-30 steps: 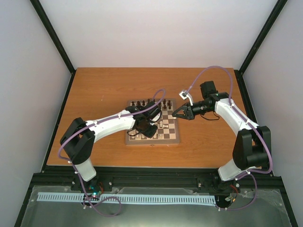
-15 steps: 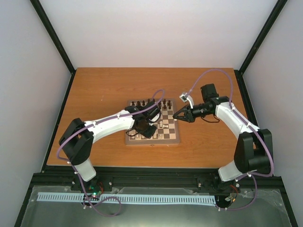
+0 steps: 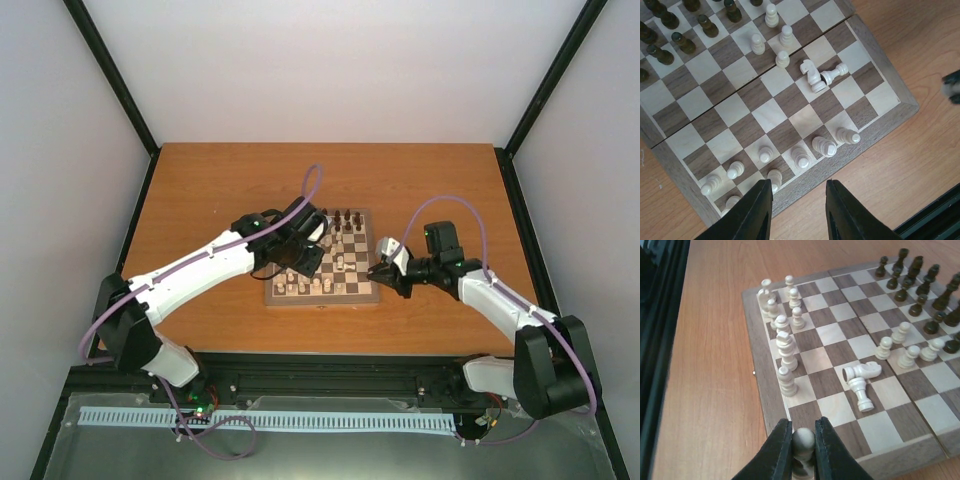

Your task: Set up the chess pieces on the board

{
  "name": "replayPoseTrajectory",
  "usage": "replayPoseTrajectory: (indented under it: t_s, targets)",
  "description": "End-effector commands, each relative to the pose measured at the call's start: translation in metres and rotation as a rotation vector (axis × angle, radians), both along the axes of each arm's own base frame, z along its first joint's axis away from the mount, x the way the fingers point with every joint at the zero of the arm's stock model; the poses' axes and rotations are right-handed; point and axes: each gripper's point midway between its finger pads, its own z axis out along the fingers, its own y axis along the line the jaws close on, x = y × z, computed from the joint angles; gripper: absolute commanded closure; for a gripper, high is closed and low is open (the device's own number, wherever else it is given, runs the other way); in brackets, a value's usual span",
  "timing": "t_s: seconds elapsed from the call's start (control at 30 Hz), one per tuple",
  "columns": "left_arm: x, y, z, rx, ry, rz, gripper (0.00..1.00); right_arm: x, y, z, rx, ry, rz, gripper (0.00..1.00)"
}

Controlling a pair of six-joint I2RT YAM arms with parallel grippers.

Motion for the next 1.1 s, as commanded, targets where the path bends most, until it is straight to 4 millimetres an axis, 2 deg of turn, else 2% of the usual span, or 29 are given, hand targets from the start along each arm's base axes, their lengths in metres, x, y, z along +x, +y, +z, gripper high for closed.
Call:
replayPoseTrajectory:
  t_s: [0.0, 0.17, 0.27, 0.33, 0.43, 0.57, 0.7, 0.77, 0.9, 1.07]
  targets:
    - [0.000, 0.006, 0.018, -0.012, -0.023, 0.037, 0.69, 0.010, 0.015, 0.007, -0.004, -0.283, 0.062, 0.93]
    - [-0.002, 0.008, 0.021, -0.019, -0.025, 0.040, 0.69, 0.007, 0.033, -0.002, -0.042, -0.266, 0.093, 0.93]
    - [-0.005, 0.010, 0.024, -0.028, -0.026, 0.044, 0.69, 0.019, 0.036, 0.007, -0.006, -0.208, -0.025, 0.95]
    - [-0.007, 0.012, 0.025, -0.034, -0.027, 0.043, 0.69, 0.020, 0.038, 0.015, 0.032, -0.191, -0.076, 0.95]
    - [-0.009, 0.014, 0.028, -0.042, -0.030, 0.042, 0.69, 0.014, 0.040, 0.014, 0.025, -0.243, -0.119, 0.95]
    - [-0.013, 0.016, 0.030, -0.053, -0.026, 0.042, 0.69, 0.035, 0.041, 0.007, -0.029, -0.214, -0.211, 0.95]
    - [-0.016, 0.018, 0.035, -0.065, -0.031, 0.046, 0.69, 0.045, 0.044, -0.005, -0.070, -0.111, -0.236, 0.94]
    - [-0.017, 0.021, 0.038, -0.067, -0.036, 0.052, 0.68, 0.043, 0.045, -0.011, -0.083, -0.061, -0.239, 0.94]
    - [-0.016, 0.022, 0.042, -0.064, -0.045, 0.053, 0.68, 0.036, 0.045, -0.009, -0.063, -0.039, -0.231, 0.93]
    - [-0.016, 0.022, 0.046, -0.065, -0.042, 0.052, 0.68, 0.036, 0.047, -0.016, -0.056, 0.051, -0.262, 0.92]
